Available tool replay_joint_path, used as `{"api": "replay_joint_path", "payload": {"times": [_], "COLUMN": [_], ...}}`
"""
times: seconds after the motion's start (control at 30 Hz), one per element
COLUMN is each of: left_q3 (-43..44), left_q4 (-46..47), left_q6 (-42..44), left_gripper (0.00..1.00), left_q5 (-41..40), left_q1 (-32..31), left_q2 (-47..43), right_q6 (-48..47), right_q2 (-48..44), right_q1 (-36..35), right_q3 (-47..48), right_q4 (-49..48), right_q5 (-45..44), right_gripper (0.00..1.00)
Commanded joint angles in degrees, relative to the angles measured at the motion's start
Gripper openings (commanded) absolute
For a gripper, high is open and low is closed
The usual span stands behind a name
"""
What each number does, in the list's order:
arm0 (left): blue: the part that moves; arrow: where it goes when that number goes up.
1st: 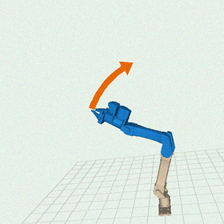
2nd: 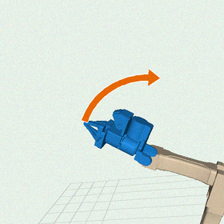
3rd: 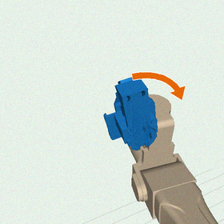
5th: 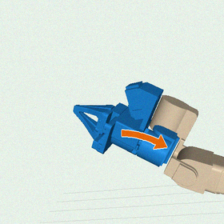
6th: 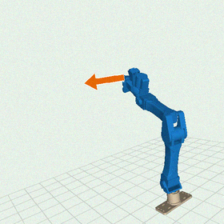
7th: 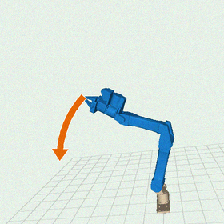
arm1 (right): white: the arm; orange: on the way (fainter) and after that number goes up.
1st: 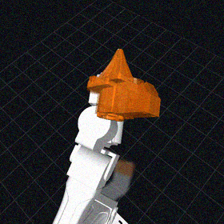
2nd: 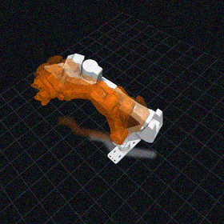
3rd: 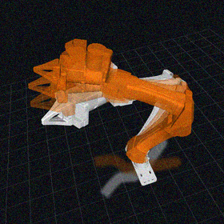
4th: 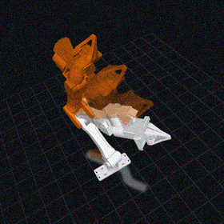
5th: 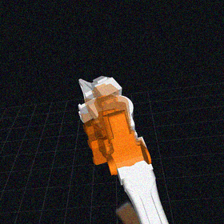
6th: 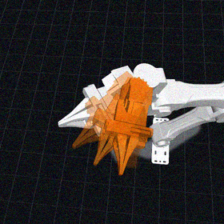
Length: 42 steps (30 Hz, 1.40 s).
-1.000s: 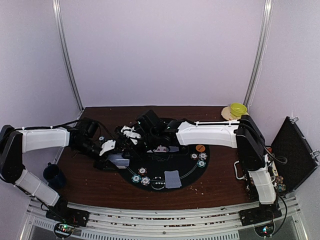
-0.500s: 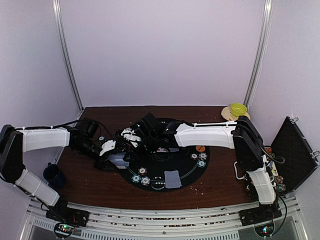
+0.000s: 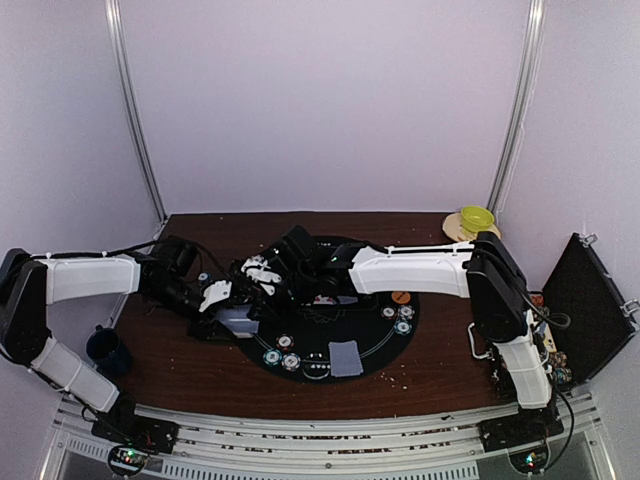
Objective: Distribute texas hold em gaming equipment
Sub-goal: Pick up the poker card from the face-down deck piles, then place the poker card in the community card area.
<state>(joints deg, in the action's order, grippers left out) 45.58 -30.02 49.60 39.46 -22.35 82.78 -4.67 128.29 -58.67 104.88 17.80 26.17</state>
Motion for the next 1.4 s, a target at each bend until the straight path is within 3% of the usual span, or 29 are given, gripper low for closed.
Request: {"api": "replay_joint_path", "payload": {"times": [0.0, 0.07, 0.37, 0.73, 0.9, 1.03, 1.37], "left_q3": [0.6, 0.6, 0.6, 0.7, 0.4, 0.4, 0.4], "left_q4": [0.5, 0.4, 0.5, 0.5, 1.9, 1.9, 1.9], "left_q6": [0.7, 0.7, 0.6, 0.4, -0.7, -0.8, -1.0], "left_gripper": [0.54, 0.54, 0.54, 0.54, 0.54, 0.54, 0.54], "left_q5": [2.2, 2.3, 2.2, 2.0, 1.2, 1.1, 1.1], "left_q1": [-0.4, -0.4, -0.4, -0.4, -0.4, -0.4, -0.4], "left_q2": [0.4, 0.2, 0.0, 0.1, -0.2, -0.1, -0.5], "right_q6": [-0.2, -0.1, 0.3, 3.6, 11.6, 23.1, 48.4], "right_q2": [-2.4, -2.7, -4.9, -12.9, -17.6, -23.0, -30.3], "right_q1": [0.2, 0.4, 1.5, 4.1, 6.8, 8.7, 9.0], "right_q3": [0.8, 0.7, -1.6, -12.3, -21.4, -32.3, -54.1], "right_q4": [1.1, 1.5, 2.3, -3.9, -12.5, -25.2, -48.5], "right_q5": [-2.1, -2.1, -0.7, 0.1, -3.1, -9.7, -41.8], "right_gripper": [0.06, 0.0, 0.0, 0.0, 0.0, 0.0, 0.0]}}
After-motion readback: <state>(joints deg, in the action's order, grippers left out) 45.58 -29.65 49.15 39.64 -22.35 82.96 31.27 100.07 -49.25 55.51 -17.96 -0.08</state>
